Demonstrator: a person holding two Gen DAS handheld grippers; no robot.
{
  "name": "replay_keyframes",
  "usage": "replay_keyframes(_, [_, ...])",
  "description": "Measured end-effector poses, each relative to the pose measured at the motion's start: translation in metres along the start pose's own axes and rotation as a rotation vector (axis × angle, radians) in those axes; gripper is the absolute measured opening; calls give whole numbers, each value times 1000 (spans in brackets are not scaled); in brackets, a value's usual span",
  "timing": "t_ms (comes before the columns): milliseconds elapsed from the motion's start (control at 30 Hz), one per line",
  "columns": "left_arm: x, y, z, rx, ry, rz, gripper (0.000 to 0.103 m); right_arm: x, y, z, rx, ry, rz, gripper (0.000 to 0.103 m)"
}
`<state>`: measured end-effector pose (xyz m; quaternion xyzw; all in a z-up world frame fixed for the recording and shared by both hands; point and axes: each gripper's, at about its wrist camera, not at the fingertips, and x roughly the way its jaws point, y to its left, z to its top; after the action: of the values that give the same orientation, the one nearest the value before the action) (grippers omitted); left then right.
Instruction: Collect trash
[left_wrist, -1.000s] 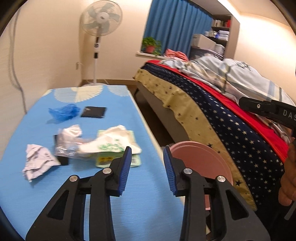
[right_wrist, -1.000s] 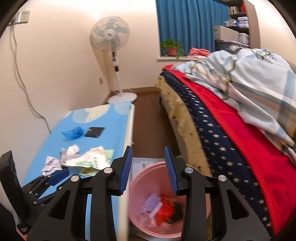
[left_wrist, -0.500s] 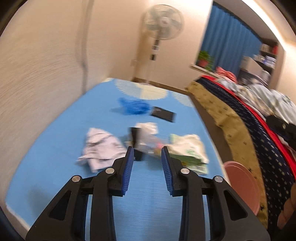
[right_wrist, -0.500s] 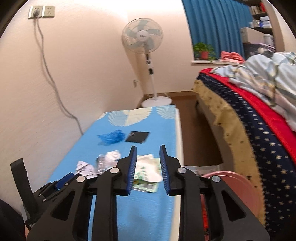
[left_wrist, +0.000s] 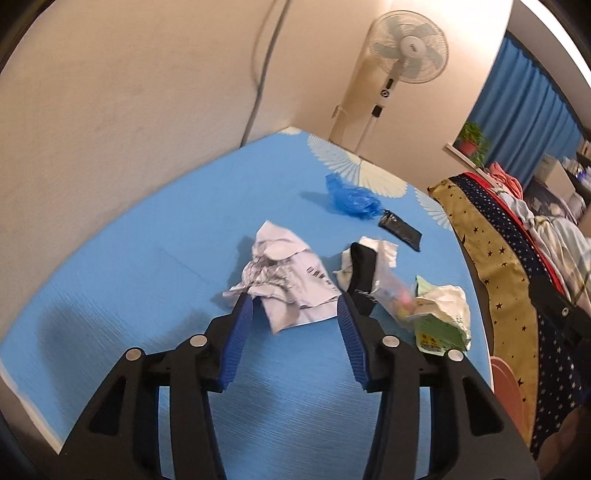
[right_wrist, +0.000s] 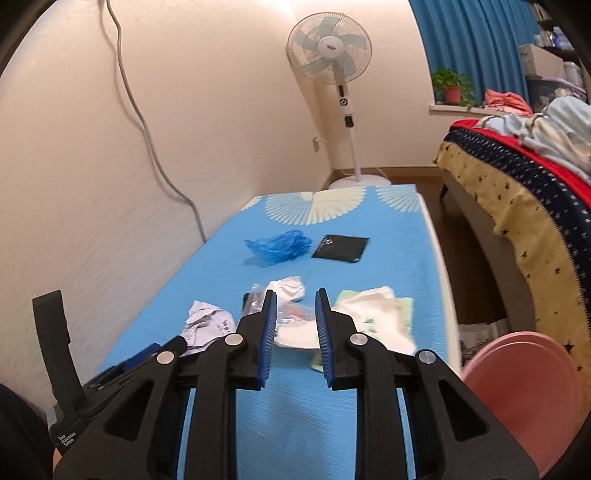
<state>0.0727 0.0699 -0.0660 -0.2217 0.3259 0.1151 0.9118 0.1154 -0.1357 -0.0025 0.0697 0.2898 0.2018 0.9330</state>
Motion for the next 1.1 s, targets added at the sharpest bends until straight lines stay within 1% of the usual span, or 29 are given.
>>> replay_keyframes(100, [8,4,-1,-29,21,-5,47,10,6,-3,-4,9,16,22])
replay_keyframes(233, [16,5,-3,-53,36,-32,46,21,18,-5,-30,15,37,23])
replay_keyframes(300, [19,4,-3,-52,43,-43,32,27,25,-6,-52,21,48,23])
replay_keyframes(333, [21,4,-3,-46,52,-41,22,30,27,-7,-59,23,51,23])
replay_keyframes(433, [20,7,1,-51,37,-22,14,43,33,-10,-73,43,59,23])
replay_keyframes(500, [16,10,4,-55,24,-6,13,53,38,-14,-82,60,61,23])
replay_keyframes(567, [12,13,8,-55,5,32,12,63,44,-18,-101,76,57,23])
replay_keyframes(600, [11,15,10,-59,0,47,12,68,47,-20,-109,84,55,27])
replay_keyframes(733, [9,25,15,-84,-10,102,12,87,58,-28,-150,110,31,31])
replay_keyframes(800, [8,29,16,-95,-10,115,12,95,62,-30,-167,118,16,35])
replay_keyframes(967, [8,34,18,-111,-12,132,12,111,67,-34,-215,156,-42,35])
replay_keyframes(1033, [6,33,18,-108,-16,133,12,114,67,-35,-216,165,-52,32])
replay_keyframes(1067, [6,32,19,-105,-18,133,12,114,67,-35,-212,164,-57,26])
replay_keyframes(1100, [6,31,20,-102,-21,132,12,113,67,-34,-210,164,-57,14])
